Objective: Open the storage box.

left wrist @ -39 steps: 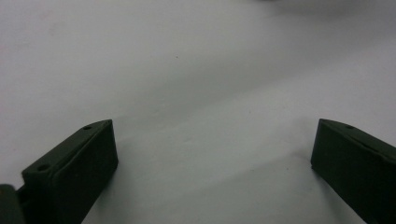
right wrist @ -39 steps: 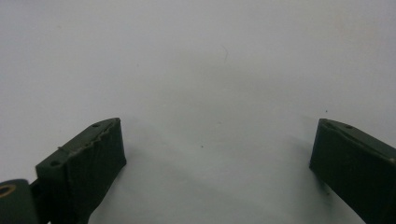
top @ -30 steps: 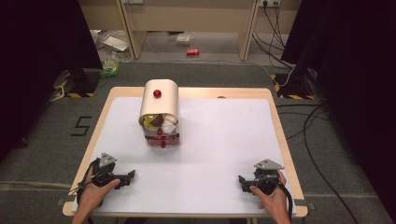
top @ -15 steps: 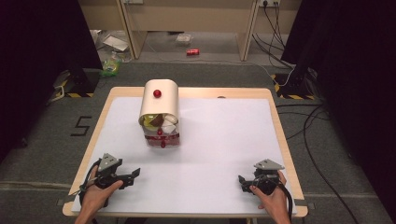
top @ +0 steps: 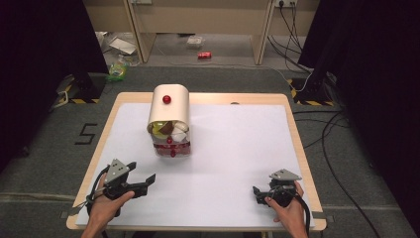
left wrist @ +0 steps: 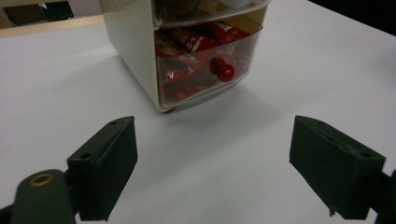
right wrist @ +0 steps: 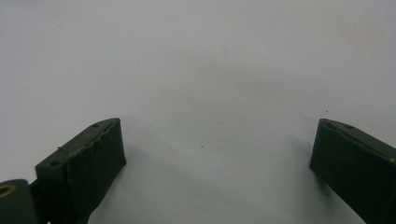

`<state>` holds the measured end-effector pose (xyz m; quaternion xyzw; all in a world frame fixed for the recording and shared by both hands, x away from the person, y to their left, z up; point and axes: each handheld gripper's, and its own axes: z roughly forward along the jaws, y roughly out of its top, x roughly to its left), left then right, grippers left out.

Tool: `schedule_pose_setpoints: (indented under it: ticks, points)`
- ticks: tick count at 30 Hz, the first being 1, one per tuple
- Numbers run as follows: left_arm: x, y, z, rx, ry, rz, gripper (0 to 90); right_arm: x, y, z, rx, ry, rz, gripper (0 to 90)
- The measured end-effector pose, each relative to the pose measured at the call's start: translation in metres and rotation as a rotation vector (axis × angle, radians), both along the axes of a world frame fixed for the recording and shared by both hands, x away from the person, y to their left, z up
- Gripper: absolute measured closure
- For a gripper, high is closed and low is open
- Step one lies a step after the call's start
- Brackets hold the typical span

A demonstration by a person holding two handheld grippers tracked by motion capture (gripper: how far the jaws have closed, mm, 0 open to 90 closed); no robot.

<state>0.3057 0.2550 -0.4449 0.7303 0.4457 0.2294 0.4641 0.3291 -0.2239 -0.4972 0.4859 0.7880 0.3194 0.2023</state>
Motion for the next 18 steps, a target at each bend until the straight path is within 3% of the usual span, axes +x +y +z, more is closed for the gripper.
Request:
schedule_pose_setpoints:
  ticks: [13, 18]
  points:
    - [0.009, -0.024, 0.029, 0.019, -0.062, -0.035, 15.0, 0.0, 0.0, 0.0, 0.001, -0.001, 0.0, 3.3]
    - [0.013, -0.029, 0.033, -0.004, -0.081, -0.044, 15.1, 0.0, 0.0, 0.0, 0.001, -0.001, 0.0, 3.3]
